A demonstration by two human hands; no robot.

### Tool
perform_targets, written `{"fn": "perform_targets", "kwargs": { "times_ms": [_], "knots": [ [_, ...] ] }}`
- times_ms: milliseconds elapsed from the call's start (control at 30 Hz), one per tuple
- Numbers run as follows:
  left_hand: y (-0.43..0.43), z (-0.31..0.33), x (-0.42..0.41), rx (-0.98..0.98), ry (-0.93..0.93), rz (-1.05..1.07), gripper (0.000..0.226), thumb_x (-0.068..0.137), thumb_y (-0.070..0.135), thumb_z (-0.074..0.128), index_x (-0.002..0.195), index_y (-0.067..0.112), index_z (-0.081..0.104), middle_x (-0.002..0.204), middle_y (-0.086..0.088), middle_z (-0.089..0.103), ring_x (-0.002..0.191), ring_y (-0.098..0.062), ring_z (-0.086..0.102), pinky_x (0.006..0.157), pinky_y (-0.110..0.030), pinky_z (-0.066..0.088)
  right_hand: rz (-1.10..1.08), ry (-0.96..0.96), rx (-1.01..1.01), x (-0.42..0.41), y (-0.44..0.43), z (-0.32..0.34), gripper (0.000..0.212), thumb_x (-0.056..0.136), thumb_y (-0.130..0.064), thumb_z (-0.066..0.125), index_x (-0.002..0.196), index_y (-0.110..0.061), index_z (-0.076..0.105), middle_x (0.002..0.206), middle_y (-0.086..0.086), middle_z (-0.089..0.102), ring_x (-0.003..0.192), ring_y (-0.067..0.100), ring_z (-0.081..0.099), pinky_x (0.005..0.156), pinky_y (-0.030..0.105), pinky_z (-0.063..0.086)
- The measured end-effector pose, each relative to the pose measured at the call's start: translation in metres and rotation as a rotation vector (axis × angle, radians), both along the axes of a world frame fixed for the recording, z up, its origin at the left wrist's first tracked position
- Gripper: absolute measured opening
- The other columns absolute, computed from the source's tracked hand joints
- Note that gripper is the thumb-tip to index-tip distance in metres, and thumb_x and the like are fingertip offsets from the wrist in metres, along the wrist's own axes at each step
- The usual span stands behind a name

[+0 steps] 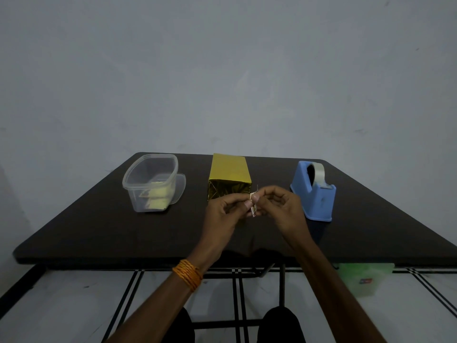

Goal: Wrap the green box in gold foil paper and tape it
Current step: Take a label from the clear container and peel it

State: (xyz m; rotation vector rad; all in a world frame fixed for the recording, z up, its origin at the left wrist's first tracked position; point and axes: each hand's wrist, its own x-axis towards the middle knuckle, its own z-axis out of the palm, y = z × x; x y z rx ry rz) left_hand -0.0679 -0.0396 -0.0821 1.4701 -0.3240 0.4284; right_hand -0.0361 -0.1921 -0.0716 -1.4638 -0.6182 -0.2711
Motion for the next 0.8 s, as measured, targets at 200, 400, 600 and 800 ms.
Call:
{"fn": "perform_targets", "kwargs": {
  "times_ms": [200,400,600,800],
  "knots": [
    [0.000,0.004,-0.003,-0.024,-0.004,0.000,0.027,0.087,0.002,0.069,0.113,0.007,0.071,0.103,-0.006,0.075,0.098,-0.021,0.072,0.082,-0.034,0.059,-0.029,0.002,0.017,-0.003,0.003,0.002,0.004,0.089,-0.003,0.067,0.089,0.000,0.070,0.081,0.015,0.072,0.070,0.023,0.066,0.063,0.026,0.058],
    [-0.002,0.005,-0.006,-0.024,-0.006,0.045,0.028,0.086,0.001,0.070,0.113,0.008,0.072,0.110,-0.001,0.074,0.106,-0.012,0.068,0.089,-0.028,0.056,-0.062,-0.018,0.026,-0.005,0.006,0.001,0.002,0.088,-0.001,0.068,0.087,0.000,0.070,0.078,0.013,0.072,0.067,0.021,0.066,0.063,0.025,0.057],
    [-0.005,0.005,-0.009,-0.034,0.001,0.029,0.028,0.087,0.002,0.068,0.114,0.007,0.071,0.110,0.000,0.074,0.106,-0.012,0.068,0.089,-0.029,0.056,-0.123,-0.023,0.007,-0.005,0.007,-0.002,0.008,0.088,0.002,0.066,0.083,-0.003,0.068,0.073,0.008,0.070,0.064,0.019,0.065,0.061,0.026,0.057],
    [-0.008,0.005,-0.012,-0.114,0.055,0.014,0.021,0.091,0.006,0.064,0.110,0.009,0.072,0.103,-0.003,0.075,0.099,-0.018,0.071,0.081,-0.028,0.058,-0.152,-0.028,0.006,-0.006,0.005,-0.002,0.007,0.088,0.000,0.067,0.084,-0.006,0.068,0.076,0.012,0.070,0.068,0.025,0.068,0.063,0.028,0.059]
  ]
}}
